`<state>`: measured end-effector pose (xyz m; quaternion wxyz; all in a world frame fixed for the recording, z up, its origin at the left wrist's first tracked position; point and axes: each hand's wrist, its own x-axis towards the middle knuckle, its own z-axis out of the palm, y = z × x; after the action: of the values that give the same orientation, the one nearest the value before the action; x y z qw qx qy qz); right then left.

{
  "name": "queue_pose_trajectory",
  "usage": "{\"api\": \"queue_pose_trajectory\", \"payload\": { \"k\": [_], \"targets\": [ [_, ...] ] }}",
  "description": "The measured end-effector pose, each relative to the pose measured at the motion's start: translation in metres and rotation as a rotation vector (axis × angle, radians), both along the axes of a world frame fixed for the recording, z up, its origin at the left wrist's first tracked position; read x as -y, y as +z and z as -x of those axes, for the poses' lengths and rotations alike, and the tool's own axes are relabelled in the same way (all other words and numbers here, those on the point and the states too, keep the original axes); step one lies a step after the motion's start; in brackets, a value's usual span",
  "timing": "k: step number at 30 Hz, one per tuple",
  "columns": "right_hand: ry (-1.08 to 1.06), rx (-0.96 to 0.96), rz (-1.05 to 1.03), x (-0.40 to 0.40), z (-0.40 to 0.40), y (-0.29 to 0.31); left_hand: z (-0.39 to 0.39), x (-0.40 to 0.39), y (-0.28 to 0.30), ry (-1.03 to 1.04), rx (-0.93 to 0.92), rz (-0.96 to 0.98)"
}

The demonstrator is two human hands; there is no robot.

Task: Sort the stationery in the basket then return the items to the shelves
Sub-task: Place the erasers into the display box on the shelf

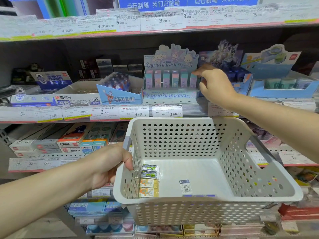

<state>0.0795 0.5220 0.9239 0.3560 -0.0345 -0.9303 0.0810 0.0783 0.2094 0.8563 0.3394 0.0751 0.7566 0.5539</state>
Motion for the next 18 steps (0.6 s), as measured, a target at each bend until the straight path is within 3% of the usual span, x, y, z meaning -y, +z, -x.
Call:
{"api": "queue_pose_trajectory", "payload": {
  "k": [9, 18],
  "targets": [
    [-0.045, 0.054, 0.038, 0.001, 0.008, -0.005, -0.007, 0.001, 0.002, 0.055, 0.019, 0.036],
    [0.007, -0.023, -0.023, 0.000, -0.001, -0.001, -0.015, 0.003, 0.003, 0.082, 0.003, 0.043]
  ]
}}
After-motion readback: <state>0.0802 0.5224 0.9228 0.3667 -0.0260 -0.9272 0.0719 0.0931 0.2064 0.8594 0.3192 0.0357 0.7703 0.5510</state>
